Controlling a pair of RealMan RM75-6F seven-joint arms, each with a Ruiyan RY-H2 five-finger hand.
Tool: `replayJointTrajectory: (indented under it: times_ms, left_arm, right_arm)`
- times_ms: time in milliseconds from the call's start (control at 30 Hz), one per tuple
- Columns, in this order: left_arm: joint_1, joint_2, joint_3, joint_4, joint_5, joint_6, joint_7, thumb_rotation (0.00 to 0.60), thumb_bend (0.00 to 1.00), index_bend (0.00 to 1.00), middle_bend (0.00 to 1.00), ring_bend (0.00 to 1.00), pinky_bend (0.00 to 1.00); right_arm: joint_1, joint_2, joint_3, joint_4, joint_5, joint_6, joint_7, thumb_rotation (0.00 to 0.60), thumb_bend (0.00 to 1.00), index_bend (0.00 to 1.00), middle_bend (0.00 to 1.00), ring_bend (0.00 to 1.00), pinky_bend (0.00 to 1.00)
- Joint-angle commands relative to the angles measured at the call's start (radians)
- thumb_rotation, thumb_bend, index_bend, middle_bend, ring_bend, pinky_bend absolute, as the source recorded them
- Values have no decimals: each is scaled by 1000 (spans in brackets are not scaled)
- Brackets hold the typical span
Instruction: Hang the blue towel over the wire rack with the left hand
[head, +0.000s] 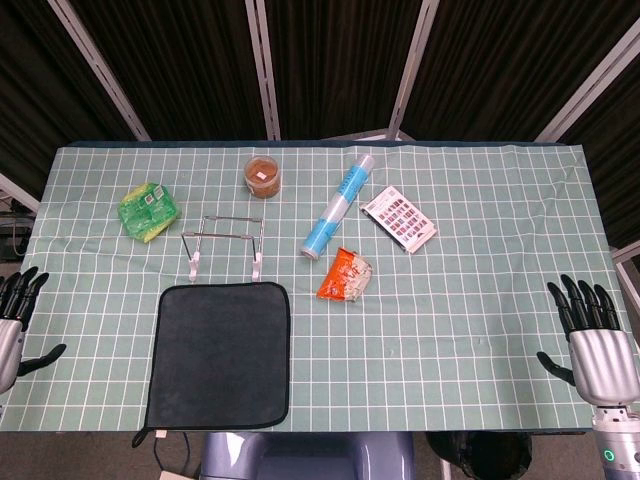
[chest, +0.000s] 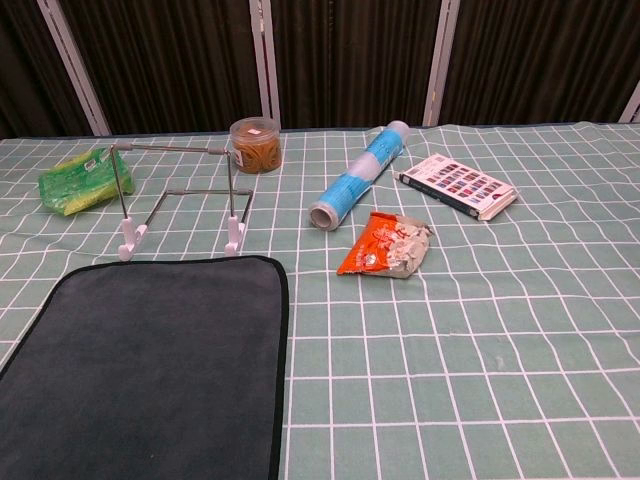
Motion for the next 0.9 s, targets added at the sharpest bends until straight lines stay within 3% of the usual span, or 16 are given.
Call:
replayJointTrajectory:
  times_ms: [33, 300, 533, 733, 900]
  left_arm:
    - [0, 0, 0, 0, 0, 0, -1, 600, 0, 0, 0, 0, 0]
    - [-14, -4, 20, 23, 44, -19, -26, 600, 0, 0, 0, 0, 0]
    - [-140, -50, 46, 48, 235, -107, -37, 600, 2, 0, 0, 0, 0]
    - [-325, -99, 48, -15, 321, -349, 23, 600, 75, 9, 0, 0, 0]
    - [-433, -148, 19, -17, 319, -485, 66, 600, 223, 204, 0, 0, 0]
  right_arm:
    - [1, 1, -1, -1, -1, -3, -3, 600, 0, 0, 0, 0, 0]
    - [2, 3, 1, -8, 3, -7, -5, 600, 0, 0, 0, 0, 0]
    - [10, -1, 7, 3, 37, -38, -12, 600, 0, 0, 0, 0, 0]
    - [24, -6, 17, 8, 60, -65, -14, 600, 0, 0, 0, 0, 0]
    - [28, -10, 18, 16, 69, -74, -18, 600, 0, 0, 0, 0, 0]
